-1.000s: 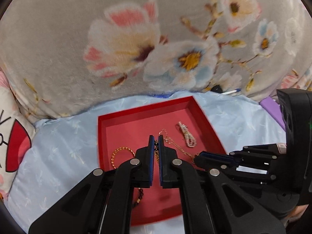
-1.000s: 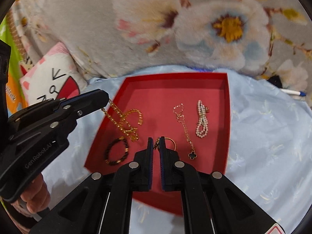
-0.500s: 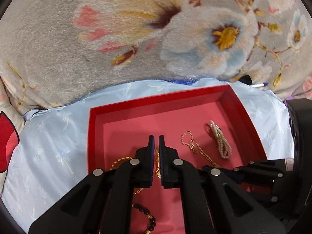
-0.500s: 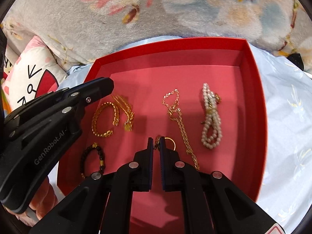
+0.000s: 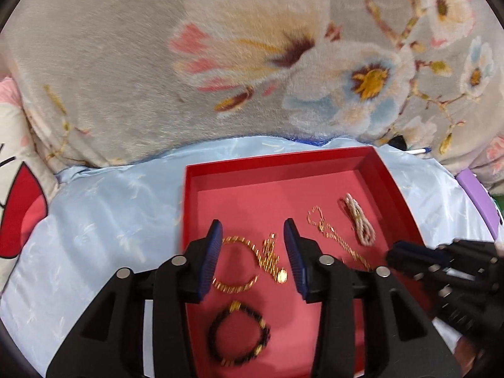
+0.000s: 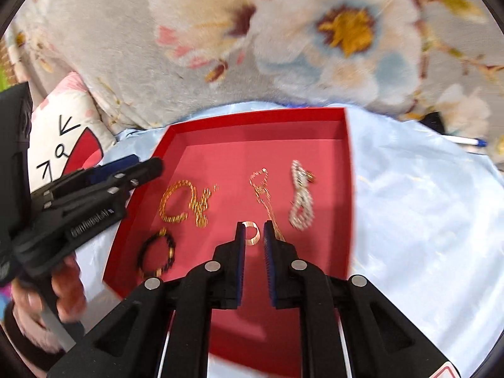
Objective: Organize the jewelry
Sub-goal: 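Carry chain and hoop into the red box and open both tools, then withdraw both tools from the red box toward the remaining hoop earrings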
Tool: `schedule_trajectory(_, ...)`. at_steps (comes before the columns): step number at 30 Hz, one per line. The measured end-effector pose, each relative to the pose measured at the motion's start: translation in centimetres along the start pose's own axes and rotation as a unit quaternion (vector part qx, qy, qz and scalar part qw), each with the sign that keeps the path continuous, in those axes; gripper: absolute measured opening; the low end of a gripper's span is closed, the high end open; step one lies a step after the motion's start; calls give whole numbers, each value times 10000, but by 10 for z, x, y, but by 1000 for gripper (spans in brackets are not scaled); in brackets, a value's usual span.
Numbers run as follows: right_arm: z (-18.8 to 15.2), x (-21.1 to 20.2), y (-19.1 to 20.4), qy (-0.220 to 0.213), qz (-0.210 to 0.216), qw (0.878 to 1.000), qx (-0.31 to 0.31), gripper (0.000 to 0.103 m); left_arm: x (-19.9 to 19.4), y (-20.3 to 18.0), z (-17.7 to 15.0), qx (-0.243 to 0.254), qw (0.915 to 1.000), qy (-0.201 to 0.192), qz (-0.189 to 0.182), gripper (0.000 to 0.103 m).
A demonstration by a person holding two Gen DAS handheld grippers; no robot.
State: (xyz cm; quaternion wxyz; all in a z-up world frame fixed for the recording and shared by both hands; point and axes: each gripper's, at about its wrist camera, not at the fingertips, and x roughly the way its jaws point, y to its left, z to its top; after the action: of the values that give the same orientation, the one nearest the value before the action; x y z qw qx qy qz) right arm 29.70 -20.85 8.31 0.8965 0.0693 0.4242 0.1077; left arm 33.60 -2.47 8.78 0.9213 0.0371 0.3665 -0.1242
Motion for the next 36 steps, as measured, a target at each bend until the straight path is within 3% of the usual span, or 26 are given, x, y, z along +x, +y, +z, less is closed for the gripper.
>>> schedule_trajectory(3, -22, -29, -3, -121, -54, 9999, -99, 25, -28, 3, -15, 1, 9999, -131, 52, 53)
schedule_trajectory(11, -102, -90, -1, -320, -306, 9988, -215, 27, -83, -3, -76, 30, 9999, -39, -93, 54)
schedule_trajectory(16, -158, -107, 2, -210, -332, 9991, -152, 28, -110, -9, -130, 31, 9993, 143, -355, 61)
schedule_trajectory(21, -205, -116, -2, -28, -385, 9992, -28, 28, -127, -17, -179, 59, 9981, 339, -508, 61)
schedule_trajectory(27, -228, -124, -7, -44, -398, 9992, 74, 29, -142, -31, -227, 185, 9969, 510, -569, 61)
schedule_trajectory(36, -255, -136, -5, -35, -409, 9991, 84, 39, -150, -35, -260, 315, 9964, 585, -523, 61)
